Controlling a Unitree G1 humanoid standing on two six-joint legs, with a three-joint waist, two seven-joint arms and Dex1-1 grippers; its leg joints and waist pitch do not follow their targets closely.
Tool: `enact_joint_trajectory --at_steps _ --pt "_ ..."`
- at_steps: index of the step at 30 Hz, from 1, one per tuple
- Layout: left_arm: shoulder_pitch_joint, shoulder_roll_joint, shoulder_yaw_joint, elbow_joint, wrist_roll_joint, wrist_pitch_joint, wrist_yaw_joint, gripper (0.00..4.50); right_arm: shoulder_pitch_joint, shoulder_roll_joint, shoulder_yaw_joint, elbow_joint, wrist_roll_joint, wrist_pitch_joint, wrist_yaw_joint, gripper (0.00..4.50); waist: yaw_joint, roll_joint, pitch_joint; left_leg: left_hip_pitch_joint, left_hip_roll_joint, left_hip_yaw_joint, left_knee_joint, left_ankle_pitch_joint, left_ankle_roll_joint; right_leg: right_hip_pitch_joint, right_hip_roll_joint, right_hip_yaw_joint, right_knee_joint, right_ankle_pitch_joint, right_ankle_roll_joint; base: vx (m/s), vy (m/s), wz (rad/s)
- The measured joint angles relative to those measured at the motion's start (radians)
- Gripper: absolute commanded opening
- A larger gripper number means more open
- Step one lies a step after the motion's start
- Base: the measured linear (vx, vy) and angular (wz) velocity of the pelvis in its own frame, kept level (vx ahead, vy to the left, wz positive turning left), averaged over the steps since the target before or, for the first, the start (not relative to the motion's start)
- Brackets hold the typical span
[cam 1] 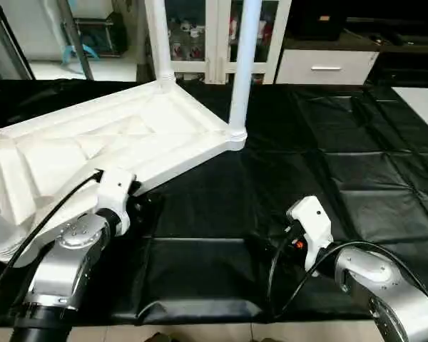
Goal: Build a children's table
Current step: Rotate table base
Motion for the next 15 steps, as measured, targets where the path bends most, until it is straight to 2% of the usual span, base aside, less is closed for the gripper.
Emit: enact_joint_trajectory --at_steps 4,8,12,15 --pt "-0.026 -0.011 0.005 0.022 0.0 0.029 0.022 2.68 -0.002 -0.001 0.0 0.002 -0.006 -0.004 0.001 3.82 -0.003 0.001 -0.001 0.002 0.0 -0.001 0.0 0.0 0.0 0.0 0.0 -0.001 0.0 0.0 0.001 0.0 0.0 0.0" --pt "-0.096 -0.04 0.004 0.113 0.035 0.022 0.063 2.68 -0.011 -0.002 -0.001 0.004 -0.008 -0.012 0.001 3.82 -0.003 0.002 -0.001 0.003 0.0 -0.002 0.0 0.0 0.0 0.0 0.001 -0.001 -0.002 0.0 0.001 0.0 0.0 0.0" --pt "-0.194 -0.077 -0.005 0.277 0.077 -0.047 0.13 2.68 -0.011 -0.002 -0.002 0.006 -0.018 -0.014 0.0 3.82 -0.004 0.003 0.0 0.003 -0.001 -0.006 -0.001 0.0 0.0 0.002 0.001 -0.005 -0.013 0.0 0.002 0.0 0.0 0.0" --pt "-0.266 -0.094 -0.015 0.409 0.11 -0.118 0.167 2.68 -0.012 0.0 -0.002 0.007 -0.02 -0.015 -0.001 3.82 -0.006 0.006 0.001 -0.002 -0.002 -0.018 -0.001 0.0 0.0 0.007 -0.001 -0.019 -0.029 0.0 0.002 0.0 0.0 0.0"
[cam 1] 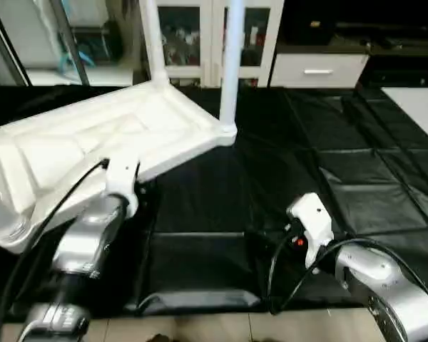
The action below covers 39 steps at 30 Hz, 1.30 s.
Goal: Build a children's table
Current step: Rotate table base
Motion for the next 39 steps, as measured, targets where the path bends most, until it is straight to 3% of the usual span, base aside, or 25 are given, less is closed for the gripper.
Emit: enact_joint_trajectory --at_steps 4,8,11,14,15,21,22,23,24,25,26,27,28,29,31,35,39 --pt "-0.074 -0.018 0.001 0.146 0.021 -0.098 0.021 2.68 0.0 0.0 0.0 0.0 -0.001 -0.002 -0.003 3.82 -0.007 0.005 0.003 0.0 0.0 -0.012 -0.001 0.0 0.0 0.009 0.0 -0.014 -0.027 0.0 0.0 0.0 0.0 0.0" --pt "-0.111 -0.035 0.004 0.181 0.019 -0.206 0.008 2.68 0.0 -0.001 -0.001 0.0 -0.002 -0.003 -0.004 3.82 -0.023 0.016 0.01 0.001 0.0 -0.014 -0.002 0.0 0.0 0.016 -0.004 -0.027 -0.044 0.0 0.0 0.0 0.0 0.0" --pt "-0.075 -0.058 0.018 0.08 -0.018 -0.342 -0.047 2.68 0.006 0.001 -0.006 -0.004 -0.001 -0.003 -0.008 3.82 -0.032 0.025 0.016 0.002 -0.001 -0.013 -0.002 0.0 0.0 0.017 -0.014 -0.037 -0.046 0.0 0.0 0.0 0.0 0.0" --pt "0.032 -0.059 0.028 -0.101 -0.071 -0.429 -0.113 2.68 0.02 0.021 -0.026 -0.005 0.002 -0.017 -0.017 3.82 -0.049 0.028 0.018 0.008 -0.001 -0.013 -0.002 0.0 0.0 0.016 -0.02 -0.047 -0.043 0.0 0.0 0.0 0.0 0.0" --pt "0.065 -0.059 0.032 -0.15 -0.078 -0.448 -0.113 2.87 0.023 0.028 -0.032 -0.005 0.003 -0.022 -0.024 3.82 -0.054 0.03 0.019 0.01 0.0 -0.013 -0.003 -0.001 0.0 0.017 -0.021 -0.052 -0.043 0.0 0.0 0.0 0.0 0.0" --pt "0.285 -0.059 0.105 -0.417 -0.046 -0.69 -0.028 3.37 0.035 0.085 -0.052 -0.004 0.013 -0.061 -0.059 3.82 -0.082 0.03 0.036 0.016 0.004 -0.038 -0.011 -0.002 -0.002 0.023 -0.022 -0.09 -0.042 -0.001 -0.002 0.0 0.0 0.0" --pt "0.296 -0.059 0.113 -0.429 -0.031 -0.712 -0.013 3.37 0.034 0.089 -0.053 -0.004 0.013 -0.066 -0.061 3.82 -0.08 0.029 0.039 0.013 0.006 -0.038 -0.015 -0.002 -0.003 0.025 -0.021 -0.09 -0.035 -0.005 -0.005 -0.046 -0.063 0.04" --pt "0.308 -0.058 0.122 -0.446 0.002 -0.746 0.015 3.46 0.039 0.098 -0.057 -0.004 0.013 -0.074 -0.066 3.82 -0.068 0.025 0.041 0.017 0.005 -0.03 -0.023 -0.002 -0.003 0.021 -0.02 -0.069 0.032 -0.049 -0.017 -0.032 -0.11 0.28" --pt "0.311 -0.059 0.129 -0.467 0.029 -0.769 0.038 3.46 0.037 0.098 -0.058 -0.001 0.013 -0.078 -0.066 3.82 -0.032 -0.01 0.032 0.031 0.004 0.005 -0.023 -0.001 -0.004 0.018 -0.02 -0.015 0.085 -0.071 -0.008 0.014 -0.207 0.31" --pt "0.333 -0.065 0.147 -0.492 0.056 -0.789 0.063 3.56 0.022 0.098 -0.059 0.003 0.012 -0.083 -0.066 3.82 -0.02 -0.02 0.033 0.031 -0.001 0.01 -0.003 -0.015 -0.021 0.001 -0.017 0.0 0.09 -0.06 -0.003 0.06 -0.169 0.27" --pt "0.365 -0.07 0.166 -0.512 0.087 -0.799 0.09 3.66 0.008 0.096 -0.06 0.006 0.012 -0.087 -0.066 3.82 0.004 -0.013 0.031 0.023 -0.002 -0.011 0.03 -0.04 -0.007 -0.006 -0.013 -0.002 0.091 -0.06 -0.003 0.106 -0.122 -0.07" --pt "0.398 -0.079 0.198 -0.539 0.148 -0.804 0.141 3.8 0.0 0.099 -0.066 0.005 0.012 -0.099 -0.066 3.82 0.019 0.005 0.02 0.026 -0.007 -0.042 0.036 -0.042 -0.004 -0.01 -0.001 -0.005 0.091 -0.06 -0.003 0.061 -0.024 -0.09" --pt "0.403 -0.083 0.215 -0.558 0.182 -0.804 0.169 3.8 0.0 0.103 -0.068 0.007 0.012 -0.104 -0.067 3.82 0.023 0.013 0.016 0.026 -0.007 -0.044 0.031 -0.03 -0.029 -0.013 0.002 -0.005 0.091 -0.059 -0.003 0.084 -0.051 0.02" --pt "0.417 -0.091 0.251 -0.611 0.243 -0.807 0.225 3.91 0.005 0.108 -0.065 0.011 0.012 -0.106 -0.066 3.82 0.023 0.006 0.017 0.022 0.0 -0.034 0.021 -0.026 -0.038 -0.019 0.01 0.001 0.083 -0.051 -0.009 0.02 -0.064 0.3" --pt "0.434 -0.116 0.31 -0.684 0.314 -0.791 0.308 4.17 0.005 0.109 -0.065 0.019 0.01 -0.115 -0.065 3.82 0.024 0.001 0.015 0.015 0.008 -0.026 0.021 -0.021 -0.039 -0.017 0.021 0.01 0.071 -0.02 -0.022 0.013 -0.053 0.29" --pt "0.451 -0.141 0.371 -0.757 0.378 -0.768 0.39 4.42 0.005 0.111 -0.066 0.025 0.007 -0.136 -0.065 3.82 0.024 0.0 0.015 0.015 0.008 -0.026 0.019 -0.023 -0.036 -0.008 0.021 0.011 0.058 -0.021 -0.019 0.0 0.0 0.0" --pt "0.451 -0.174 0.408 -0.792 0.404 -0.728 0.457 4.47 0.004 0.115 -0.066 0.039 0.007 -0.137 -0.063 3.82 0.014 -0.011 0.01 0.013 0.005 -0.026 0.019 -0.026 -0.032 -0.007 0.022 0.016 0.054 -0.02 -0.017 0.0 0.0 0.0"
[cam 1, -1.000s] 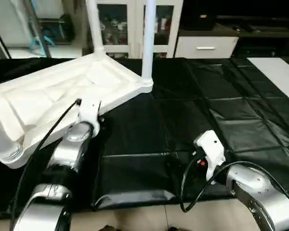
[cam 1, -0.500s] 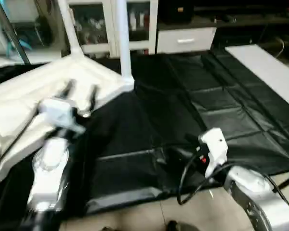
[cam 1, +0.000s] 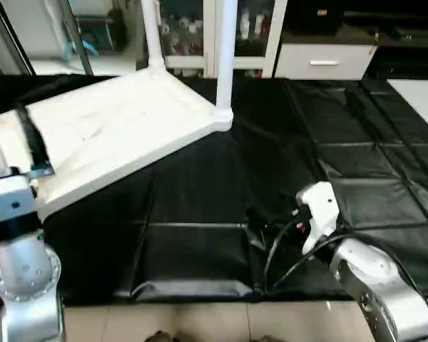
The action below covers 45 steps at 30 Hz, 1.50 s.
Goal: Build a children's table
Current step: Rotate table base
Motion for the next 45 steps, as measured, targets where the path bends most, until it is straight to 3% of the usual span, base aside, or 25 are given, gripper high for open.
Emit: enact_joint_trajectory --at_steps 3,12,25,30,33,35,38,42,45 --pt "-0.04 0.013 0.04 0.015 -0.034 0.033 0.015 4.47 -0.011 0.0 0.0 0.009 -0.002 -0.002 0.008 3.82 -0.007 -0.005 -0.003 -0.002 0.0 -0.001 0.0 0.0 0.0 0.0 0.002 0.0 -0.005 0.002 0.004 0.0 0.0 0.0" --pt "-0.22 0.086 0.101 0.229 -0.163 0.127 0.022 4.47 -0.056 0.002 0.002 0.022 -0.001 -0.008 0.025 3.82 -0.006 -0.012 -0.006 -0.004 0.0 -0.002 0.0 0.0 0.0 0.0 0.006 0.005 -0.01 0.009 -0.001 0.0 0.0 0.0" --pt "-0.24 0.129 0.187 0.301 -0.317 0.232 0.017 4.47 -0.036 -0.039 0.007 -0.07 0.052 0.09 0.077 3.82 0.0 -0.001 0.0 -0.003 0.002 -0.003 0.0 0.0 0.0 0.001 0.008 0.005 -0.01 0.009 -0.001 0.0 0.0 0.0" --pt "-0.242 0.119 0.195 0.304 -0.481 0.302 -0.083 4.47 -0.029 -0.039 0.007 -0.08 0.064 0.101 0.077 3.82 0.01 0.011 0.006 -0.003 0.001 -0.003 0.0 0.0 0.0 0.001 0.008 0.006 -0.01 0.009 -0.001 0.0 0.0 0.0" --pt "-0.213 0.122 0.177 0.287 -0.659 0.419 -0.283 4.47 -0.021 -0.038 0.003 -0.09 0.079 0.119 0.075 3.82 0.019 0.021 0.009 -0.003 0.001 -0.003 0.0 0.0 0.0 0.001 0.008 0.006 -0.01 0.009 -0.001 0.0 0.0 0.0" --pt "-0.179 0.128 0.151 0.268 -0.715 0.48 -0.373 4.47 -0.02 -0.037 0.003 -0.094 0.082 0.122 0.075 3.82 0.031 0.029 0.009 -0.004 0.001 -0.003 0.0 0.0 0.0 0.001 0.008 0.007 -0.01 0.009 -0.001 0.0 0.0 0.0" --pt "-0.082 0.208 0.055 0.217 -0.816 0.633 -0.566 4.47 -0.004 -0.038 0.002 -0.111 0.089 0.124 0.075 3.82 0.05 0.039 0.005 -0.003 0.0 -0.003 -0.001 0.0 0.0 0.001 0.008 0.009 -0.01 0.007 0.002 0.0 0.0 0.0" --pt "0.032 0.357 -0.116 0.171 -0.909 0.805 -0.856 4.47 0.021 -0.061 0.0 -0.112 0.09 0.125 0.086 3.82 0.051 0.049 0.002 -0.002 -0.001 -0.002 -0.001 0.0 0.0 0.004 0.008 0.012 -0.01 0.004 0.007 0.0 0.0 0.0" --pt "0.037 0.364 -0.196 0.17 -0.939 0.875 -0.957 4.47 0.029 -0.064 0.0 -0.112 0.09 0.125 0.095 3.82 0.043 0.049 0.001 -0.001 -0.001 0.0 -0.003 0.0 0.0 0.003 0.008 0.015 -0.01 0.004 0.008 0.0 0.0 0.0"
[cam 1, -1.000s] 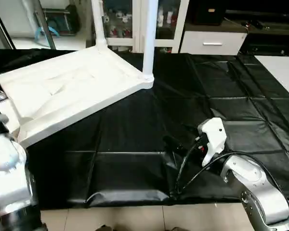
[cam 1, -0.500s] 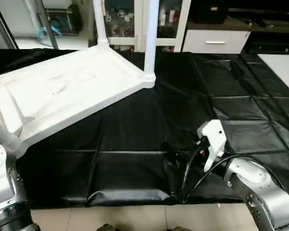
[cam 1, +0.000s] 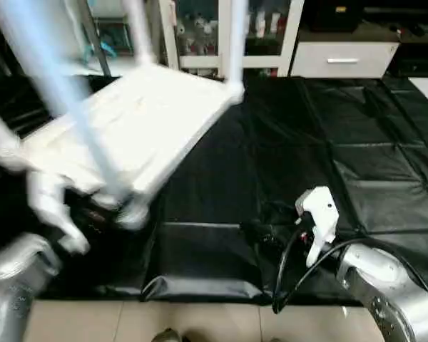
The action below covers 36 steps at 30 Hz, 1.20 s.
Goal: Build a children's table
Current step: Rotate table base
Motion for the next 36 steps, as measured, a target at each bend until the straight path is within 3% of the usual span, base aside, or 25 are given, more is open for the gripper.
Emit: enact_joint_trajectory --at_steps 5,11,16,20,23,32,36 --pt "-0.147 0.0 -0.152 0.06 0.02 0.038 -0.13 4.47 0.001 -0.033 -0.036 0.012 -0.002 -0.005 0.002 3.82 -0.001 -0.001 -0.001 0.002 0.0 0.002 -0.002 0.0 0.0 0.001 0.0 0.002 0.001 0.001 -0.001 0.0 0.0 0.0" --pt "-0.387 -0.137 -0.309 0.294 0.198 -0.09 -0.107 4.47 -0.014 -0.064 -0.071 0.037 -0.005 -0.013 0.004 3.82 -0.008 0.0 -0.003 0.003 0.0 0.005 -0.003 0.001 0.0 0.002 0.001 0.005 0.0 0.005 -0.005 0.0 0.0 0.0" --pt "-0.469 -0.18 -0.39 0.408 0.275 -0.155 -0.105 4.47 -0.007 -0.089 -0.087 0.038 -0.008 -0.016 0.016 3.82 -0.035 0.0 -0.004 0.001 0.0 0.006 -0.003 0.0 0.003 -0.001 0.001 0.006 -0.001 0.003 -0.006 0.0 0.0 0.0" --pt "-0.472 -0.16 -0.412 0.412 0.303 -0.18 -0.133 4.47 0.01 -0.103 -0.098 0.038 -0.009 -0.016 0.024 3.82 -0.042 -0.001 -0.004 0.002 0.001 0.006 -0.003 0.0 0.003 -0.001 0.001 0.005 0.0 0.002 -0.007 0.0 0.0 0.0" --pt "-0.481 -0.141 -0.416 0.441 0.337 -0.21 -0.147 4.47 0.01 -0.105 -0.094 0.042 -0.009 -0.018 0.043 3.82 -0.042 -0.009 -0.003 0.003 0.001 0.007 -0.003 0.002 0.005 0.0 0.001 0.005 0.001 0.002 -0.007 0.0 0.0 0.0" --pt "-0.614 -0.145 -0.412 0.71 0.424 -0.305 -0.077 4.47 -0.059 -0.108 -0.07 0.101 -0.022 -0.038 0.068 3.82 -0.035 -0.018 -0.003 0.003 0.0 0.015 -0.003 0.008 0.012 0.0 -0.005 0.006 0.001 0.007 -0.007 0.0 0.0 0.0" --pt "-0.667 -0.167 -0.416 0.816 0.456 -0.342 -0.072 4.13 -0.068 -0.109 -0.068 0.115 -0.024 -0.048 0.071 3.82 -0.028 -0.026 -0.002 0.001 -0.001 0.016 -0.003 0.009 0.014 0.0 -0.008 0.003 0.001 0.007 -0.007 0.0 0.0 0.0"
